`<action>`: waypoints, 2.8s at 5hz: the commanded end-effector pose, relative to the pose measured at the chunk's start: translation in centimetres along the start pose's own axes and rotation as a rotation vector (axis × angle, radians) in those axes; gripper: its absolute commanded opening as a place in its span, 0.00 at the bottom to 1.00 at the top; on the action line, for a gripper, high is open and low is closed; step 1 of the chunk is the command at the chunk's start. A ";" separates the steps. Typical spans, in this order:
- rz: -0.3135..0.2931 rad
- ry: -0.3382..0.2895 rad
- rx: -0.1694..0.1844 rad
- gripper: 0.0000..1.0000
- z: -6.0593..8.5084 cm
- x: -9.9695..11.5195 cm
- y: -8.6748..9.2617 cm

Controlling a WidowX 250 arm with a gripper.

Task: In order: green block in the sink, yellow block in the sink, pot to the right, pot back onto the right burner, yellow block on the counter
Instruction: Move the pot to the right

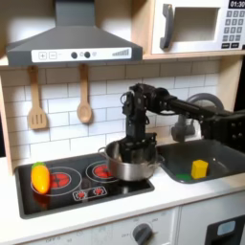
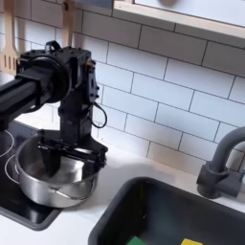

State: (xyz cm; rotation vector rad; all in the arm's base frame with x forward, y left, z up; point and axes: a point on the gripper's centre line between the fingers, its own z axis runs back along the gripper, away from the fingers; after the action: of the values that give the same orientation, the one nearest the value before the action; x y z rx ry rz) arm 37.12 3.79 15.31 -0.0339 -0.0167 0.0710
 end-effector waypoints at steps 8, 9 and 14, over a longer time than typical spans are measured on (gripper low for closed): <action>-0.011 -0.058 -0.021 1.00 6.1 -3.3 2.6; -0.037 -0.076 -0.039 1.00 7.2 -5.4 1.1; -0.079 0.001 -0.002 1.00 6.0 -18.9 -5.8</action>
State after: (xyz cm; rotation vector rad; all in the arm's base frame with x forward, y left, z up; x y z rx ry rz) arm 18.47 -3.21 21.30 -0.0398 -0.0192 -0.0063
